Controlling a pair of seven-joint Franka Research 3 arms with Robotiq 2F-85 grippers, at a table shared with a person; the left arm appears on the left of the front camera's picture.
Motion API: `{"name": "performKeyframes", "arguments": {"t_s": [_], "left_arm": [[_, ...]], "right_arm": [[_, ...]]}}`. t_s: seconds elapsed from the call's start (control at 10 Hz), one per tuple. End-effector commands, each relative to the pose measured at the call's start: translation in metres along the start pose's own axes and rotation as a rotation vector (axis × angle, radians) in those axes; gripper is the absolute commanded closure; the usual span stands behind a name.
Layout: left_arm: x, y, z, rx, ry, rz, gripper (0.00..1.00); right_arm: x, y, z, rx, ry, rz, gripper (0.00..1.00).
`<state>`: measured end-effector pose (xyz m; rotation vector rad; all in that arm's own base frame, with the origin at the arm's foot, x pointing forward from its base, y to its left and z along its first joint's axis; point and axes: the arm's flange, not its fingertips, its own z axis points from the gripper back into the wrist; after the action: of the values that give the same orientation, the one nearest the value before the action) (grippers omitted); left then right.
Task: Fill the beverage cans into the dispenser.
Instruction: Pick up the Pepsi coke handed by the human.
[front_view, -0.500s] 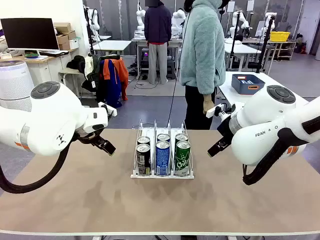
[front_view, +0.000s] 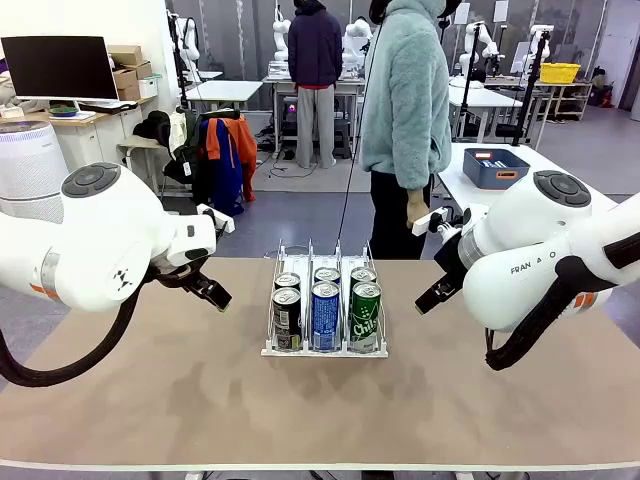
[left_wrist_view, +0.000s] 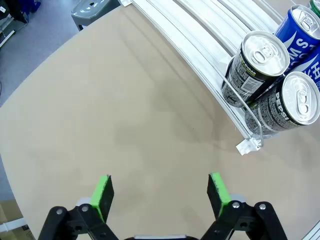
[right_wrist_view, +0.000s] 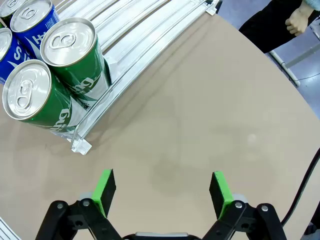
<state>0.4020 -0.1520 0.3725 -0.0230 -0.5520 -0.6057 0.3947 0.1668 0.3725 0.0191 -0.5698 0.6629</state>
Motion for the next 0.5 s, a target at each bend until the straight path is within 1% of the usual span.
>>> {"name": "performKeyframes", "arguments": {"t_s": [0.0,0.4], "left_arm": [[-0.0002,0.0004,0.0000,0.000,0.000,0.001,0.00],[-0.0002,0.0004,0.0000,0.000,0.000,0.001,0.00]], "right_arm": [[0.0000,-0.0001,0.0000,0.000,0.000,-0.001,0.00],[0.0000,-0.0001,0.0000,0.000,0.000,-0.001,0.00]]}}
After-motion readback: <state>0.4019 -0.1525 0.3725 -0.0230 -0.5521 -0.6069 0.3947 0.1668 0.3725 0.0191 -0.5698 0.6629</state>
